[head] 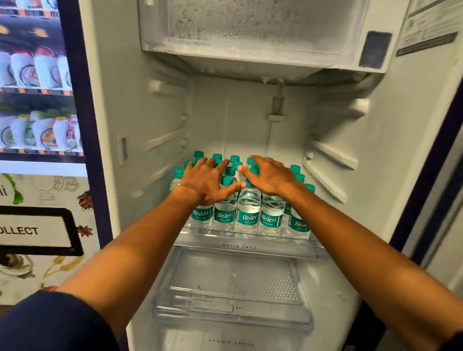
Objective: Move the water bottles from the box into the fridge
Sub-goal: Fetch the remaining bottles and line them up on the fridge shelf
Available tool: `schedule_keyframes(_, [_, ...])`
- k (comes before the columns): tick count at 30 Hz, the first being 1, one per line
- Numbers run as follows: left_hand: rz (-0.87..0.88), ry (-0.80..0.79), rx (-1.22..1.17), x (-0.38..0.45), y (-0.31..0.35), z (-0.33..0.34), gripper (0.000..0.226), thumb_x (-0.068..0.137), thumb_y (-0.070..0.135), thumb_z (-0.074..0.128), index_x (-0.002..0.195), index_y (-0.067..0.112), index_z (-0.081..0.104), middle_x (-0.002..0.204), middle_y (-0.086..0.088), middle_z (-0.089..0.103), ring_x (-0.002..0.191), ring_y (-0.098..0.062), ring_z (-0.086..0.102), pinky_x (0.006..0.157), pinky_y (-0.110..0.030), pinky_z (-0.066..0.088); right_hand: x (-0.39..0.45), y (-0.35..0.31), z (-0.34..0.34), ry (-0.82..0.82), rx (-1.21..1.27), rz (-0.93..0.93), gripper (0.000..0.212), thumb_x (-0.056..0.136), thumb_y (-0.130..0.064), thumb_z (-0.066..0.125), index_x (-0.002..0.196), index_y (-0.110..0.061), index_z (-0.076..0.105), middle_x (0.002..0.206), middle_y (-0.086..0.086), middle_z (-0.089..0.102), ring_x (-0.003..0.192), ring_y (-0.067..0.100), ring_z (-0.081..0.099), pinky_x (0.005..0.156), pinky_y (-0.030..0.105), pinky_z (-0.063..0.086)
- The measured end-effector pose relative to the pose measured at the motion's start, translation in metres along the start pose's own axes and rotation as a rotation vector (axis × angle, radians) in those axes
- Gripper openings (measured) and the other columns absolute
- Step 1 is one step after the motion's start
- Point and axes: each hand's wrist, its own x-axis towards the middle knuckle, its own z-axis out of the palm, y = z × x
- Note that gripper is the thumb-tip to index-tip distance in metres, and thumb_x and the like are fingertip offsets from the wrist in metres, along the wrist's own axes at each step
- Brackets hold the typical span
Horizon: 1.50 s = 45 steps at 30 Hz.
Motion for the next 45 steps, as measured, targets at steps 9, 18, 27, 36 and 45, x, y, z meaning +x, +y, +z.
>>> schedule_keyframes(9, [0.010, 0.071, -0.046, -0.019, 0.000, 0.016, 0.089, 0.086, 0.078, 0.021, 0.156, 0.023, 0.016, 0.163, -0.014, 0.006, 0.151, -0.032, 0.002, 0.121, -0.053, 0.008, -0.011, -0.004, 0.023, 0.095, -0.247, 0.000, 0.075, 0.091, -0.076, 0.024, 0.153, -0.034, 0.027, 0.158, 0.007, 0.033, 0.143, 0.035, 0.030, 0.112, 0.058, 0.030])
schedule_keyframes(18, [0.044, 0.165, -0.010, -0.015, -0.001, 0.026, 0.092, 0.085, 0.080, 0.014, 0.154, 0.020, 0.021, 0.160, -0.017, 0.017, 0.150, -0.031, 0.006, 0.119, -0.055, 0.002, 0.004, 0.001, 0.035, 0.199, -0.271, -0.044, 0.068, 0.095, -0.069, 0.027, 0.152, -0.033, 0.032, 0.152, 0.007, 0.044, 0.139, 0.034, 0.037, 0.106, 0.050, 0.038])
schedule_keyframes(27, [0.099, 0.017, -0.060, -0.009, -0.005, 0.006, 0.096, 0.080, 0.081, -0.002, 0.156, 0.024, 0.012, 0.158, -0.018, 0.025, 0.150, -0.035, 0.009, 0.120, -0.056, 0.004, 0.004, -0.003, 0.033, 0.095, -0.333, 0.010, 0.088, 0.082, -0.082, 0.008, 0.154, -0.035, 0.024, 0.159, 0.008, 0.030, 0.146, 0.039, 0.023, 0.113, 0.058, 0.027])
schedule_keyframes(36, [0.120, -0.144, -0.150, -0.024, -0.008, -0.016, 0.092, 0.081, 0.079, -0.002, 0.155, 0.026, -0.006, 0.162, -0.011, -0.012, 0.149, -0.027, -0.015, 0.119, -0.058, -0.002, -0.035, -0.001, 0.005, -0.070, -0.282, 0.022, 0.088, 0.078, -0.078, 0.012, 0.153, -0.035, 0.025, 0.163, 0.008, 0.018, 0.149, 0.039, 0.015, 0.115, 0.065, 0.008])
schedule_keyframes(45, [0.096, -0.287, -0.153, -0.062, -0.025, -0.120, 0.093, 0.077, 0.081, -0.007, 0.153, 0.027, -0.012, 0.162, -0.006, -0.015, 0.149, -0.027, -0.013, 0.120, -0.054, -0.005, -0.090, -0.032, -0.091, -0.125, -0.159, 0.148, 0.086, 0.082, -0.079, 0.015, 0.156, -0.034, 0.019, 0.164, 0.007, 0.016, 0.150, 0.036, 0.013, 0.116, 0.061, 0.010])
